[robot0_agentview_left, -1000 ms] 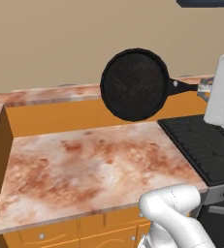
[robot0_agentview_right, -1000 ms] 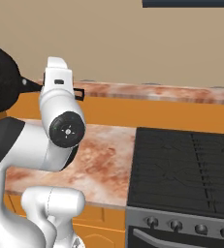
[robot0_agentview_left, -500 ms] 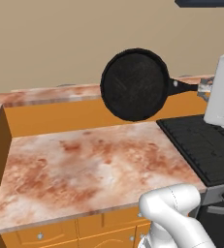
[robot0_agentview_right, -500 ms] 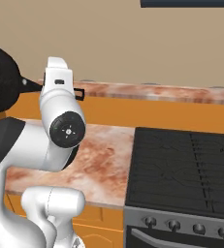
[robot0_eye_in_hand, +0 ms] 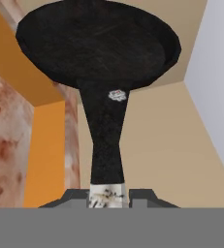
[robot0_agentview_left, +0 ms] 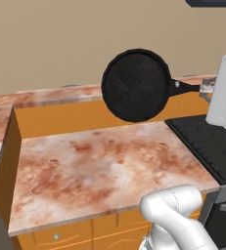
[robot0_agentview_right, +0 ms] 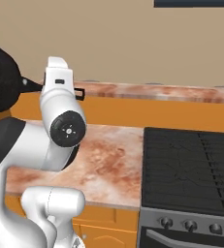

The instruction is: Pick the pan from the cabinet and place it on the stove. Then turn on the stove burner for the pan.

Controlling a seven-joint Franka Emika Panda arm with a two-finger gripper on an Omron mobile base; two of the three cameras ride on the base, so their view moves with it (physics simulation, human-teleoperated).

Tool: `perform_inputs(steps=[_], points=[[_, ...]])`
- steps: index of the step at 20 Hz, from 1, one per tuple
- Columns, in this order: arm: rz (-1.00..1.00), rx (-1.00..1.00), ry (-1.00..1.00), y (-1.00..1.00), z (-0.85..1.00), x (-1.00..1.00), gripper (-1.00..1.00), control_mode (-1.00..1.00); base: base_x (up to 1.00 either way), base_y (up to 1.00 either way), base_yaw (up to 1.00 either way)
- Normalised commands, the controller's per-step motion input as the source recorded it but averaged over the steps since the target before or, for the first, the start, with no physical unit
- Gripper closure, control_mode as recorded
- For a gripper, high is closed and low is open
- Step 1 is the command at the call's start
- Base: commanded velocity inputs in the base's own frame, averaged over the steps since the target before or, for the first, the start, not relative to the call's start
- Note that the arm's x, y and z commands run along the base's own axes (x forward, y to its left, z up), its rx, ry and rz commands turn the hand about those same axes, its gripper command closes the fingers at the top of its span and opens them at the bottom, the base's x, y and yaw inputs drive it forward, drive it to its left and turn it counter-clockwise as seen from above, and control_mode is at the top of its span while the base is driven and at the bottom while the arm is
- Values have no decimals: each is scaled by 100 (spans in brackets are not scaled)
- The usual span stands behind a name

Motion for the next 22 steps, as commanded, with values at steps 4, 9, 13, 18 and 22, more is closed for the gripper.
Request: perform_inputs(steps=[4, 9, 13, 18, 22], points=[[0, 0, 0, 0, 0, 0, 100, 100, 35, 40, -3], [0, 0, 1, 0, 0, 5, 100, -100, 32, 6, 0], [-1, 1, 10, -8, 0, 14, 100, -100, 0, 0, 0], [-1, 7, 15, -48, -6, 0, 100, -100, 0, 0, 0], [-3, 9, 19, -45, -15, 0, 100, -100, 0, 0, 0]])
